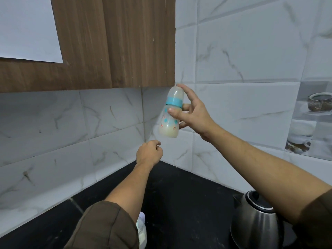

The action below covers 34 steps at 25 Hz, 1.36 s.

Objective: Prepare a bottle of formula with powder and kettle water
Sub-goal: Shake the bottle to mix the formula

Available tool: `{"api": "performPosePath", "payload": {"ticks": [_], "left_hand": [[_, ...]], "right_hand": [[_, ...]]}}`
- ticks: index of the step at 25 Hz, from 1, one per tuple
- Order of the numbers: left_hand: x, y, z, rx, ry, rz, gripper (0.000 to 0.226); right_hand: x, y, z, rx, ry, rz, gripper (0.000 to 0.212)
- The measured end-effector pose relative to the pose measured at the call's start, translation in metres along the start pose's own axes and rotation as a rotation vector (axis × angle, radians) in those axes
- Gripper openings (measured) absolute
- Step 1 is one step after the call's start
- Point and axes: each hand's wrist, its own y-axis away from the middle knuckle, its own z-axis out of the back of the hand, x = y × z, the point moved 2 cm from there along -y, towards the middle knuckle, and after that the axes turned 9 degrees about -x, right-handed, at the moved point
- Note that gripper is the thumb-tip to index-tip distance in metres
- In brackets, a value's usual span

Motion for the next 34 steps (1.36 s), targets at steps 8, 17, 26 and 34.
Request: {"api": "performPosePath", "payload": {"ticks": [8, 17, 26, 34], "left_hand": [[0.003, 0.001, 0.007, -0.016, 0.006, 0.009, 0.043], [-0.003, 0.007, 0.006, -0.003, 0.015, -0.002, 0.044], [-0.006, 0.008, 0.008, -0.011, 0.012, -0.017, 0.043], [-0.006, 0.008, 0.009, -0.004, 0.019, -0.007, 0.042]], "right_hand": [[0.015, -0.014, 0.014, -0.499, -0.470, -0.044, 0.079], [0.017, -0.009, 0.016, -0.617, -0.563, -0.025, 0.080], [0.017, 0.009, -0.001, -0.331, -0.270, 0.050, 0.079], [0.015, -0.006, -0.007, -0.236, -0.241, -0.078, 0.073]]}}
